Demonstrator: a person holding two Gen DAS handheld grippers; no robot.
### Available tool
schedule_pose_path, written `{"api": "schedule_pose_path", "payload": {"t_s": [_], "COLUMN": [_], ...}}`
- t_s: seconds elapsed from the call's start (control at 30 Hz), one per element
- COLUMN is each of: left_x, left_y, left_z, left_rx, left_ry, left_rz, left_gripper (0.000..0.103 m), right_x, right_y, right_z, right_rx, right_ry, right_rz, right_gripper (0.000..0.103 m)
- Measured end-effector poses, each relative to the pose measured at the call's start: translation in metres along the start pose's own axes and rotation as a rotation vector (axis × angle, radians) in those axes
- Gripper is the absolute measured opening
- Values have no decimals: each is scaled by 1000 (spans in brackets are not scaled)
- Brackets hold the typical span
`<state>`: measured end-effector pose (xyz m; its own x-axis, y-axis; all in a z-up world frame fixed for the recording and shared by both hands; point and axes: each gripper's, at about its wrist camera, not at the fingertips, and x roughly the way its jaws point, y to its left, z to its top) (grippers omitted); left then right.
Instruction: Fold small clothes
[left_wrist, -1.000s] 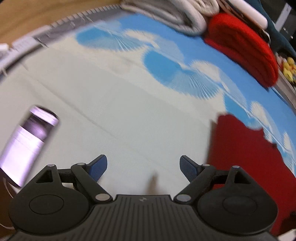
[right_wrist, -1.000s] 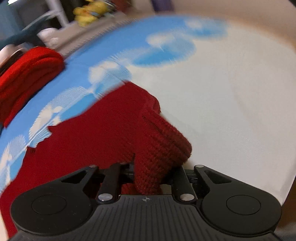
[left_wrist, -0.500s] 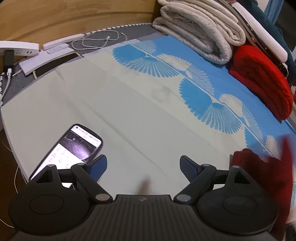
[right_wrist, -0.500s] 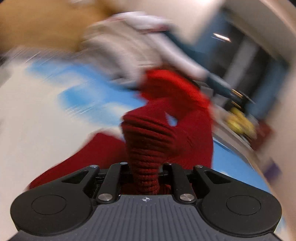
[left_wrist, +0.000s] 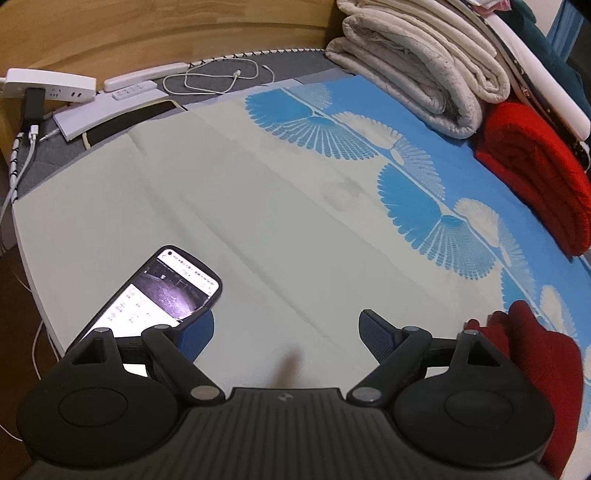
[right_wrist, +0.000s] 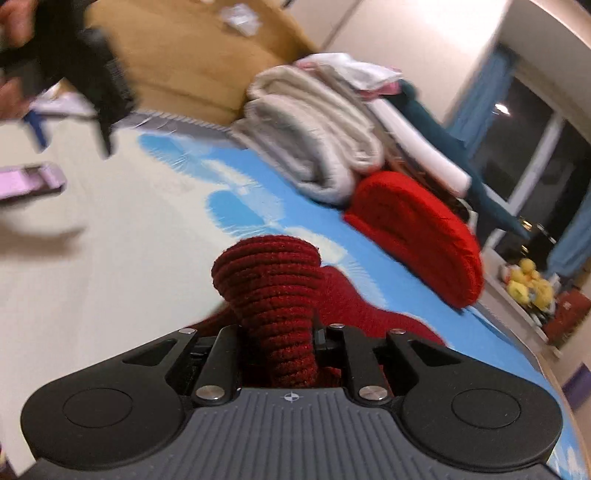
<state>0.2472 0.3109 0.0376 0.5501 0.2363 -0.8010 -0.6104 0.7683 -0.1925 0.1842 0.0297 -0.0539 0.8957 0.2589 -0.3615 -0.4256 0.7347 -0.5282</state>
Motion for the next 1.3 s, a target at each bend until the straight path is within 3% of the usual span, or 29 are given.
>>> {"api": "schedule_pose_path", "payload": {"t_s": [0.03, 0.07, 0.17, 0.3, 0.4, 0.47, 0.57, 0.63, 0.7, 0.8, 0.83, 0.87, 0.9, 0.97, 1.07, 1.1, 1.17, 1.23, 1.3], "left_x": [1, 3, 5, 1, -8, -18, -30, -32, -27, -4, 4, 8, 11, 4, -25, -31, -17, 19, 30], "left_y": [0, 0, 1, -8, -27, -46, -81, -110, -135, -167, -174, -178, -182, -183, -170, -164, -157, -157, -162], "left_z": [0, 0, -2, -3, -11, -22, -43, -62, -79, -104, -112, -118, -121, -121, -109, -105, -105, -114, -122], "left_rx": [-3, -7, -13, 13, 58, 108, 203, 291, 363, 448, 449, 448, 457, 442, 422, 428, 448, 458, 490], "left_ry": [4, 8, 21, 15, -8, -15, 13, 40, 69, 152, 185, 196, 204, 175, 115, 98, 127, 243, 247], "left_rz": [3, 4, -3, -42, -127, -244, -427, -507, -512, -422, -405, -406, -414, -414, -489, -507, -479, -391, -364], "left_gripper": [89, 89, 89, 89, 89, 89, 89, 89, 89, 89, 78, 32, 17, 14, 14, 14, 14, 15, 15], "right_x": [8, 15, 7, -30, -48, -44, -27, -17, -10, 9, 3, 3, 4, -2, -18, -21, -22, -10, -2], "right_y": [8, 12, 6, -51, -105, -138, -168, -177, -181, -182, -179, -178, -179, -179, -180, -180, -174, -160, -148], "right_z": [-7, -14, -18, -7, -9, -21, -42, -58, -74, -85, -92, -93, -93, -100, -95, -92, -92, -96, -97], "right_rx": [-12, -11, 38, 284, 422, 474, 542, 614, 687, 755, 763, 762, 760, 763, 765, 756, 749, 708, 648], "right_ry": [45, 73, 42, 4, -33, -3, 79, 103, 122, 168, 163, 159, 155, 153, 92, 77, 83, 160, 197], "right_rz": [21, 32, 97, 293, 214, 119, 17, -21, -29, 2, 18, 29, 39, 63, 98, 126, 196, 224, 220], "right_gripper": [20, 32, 48, 65, 66, 67, 67, 67, 67, 67, 67, 67, 66, 57, 33, 18, 15, 15, 16]}}
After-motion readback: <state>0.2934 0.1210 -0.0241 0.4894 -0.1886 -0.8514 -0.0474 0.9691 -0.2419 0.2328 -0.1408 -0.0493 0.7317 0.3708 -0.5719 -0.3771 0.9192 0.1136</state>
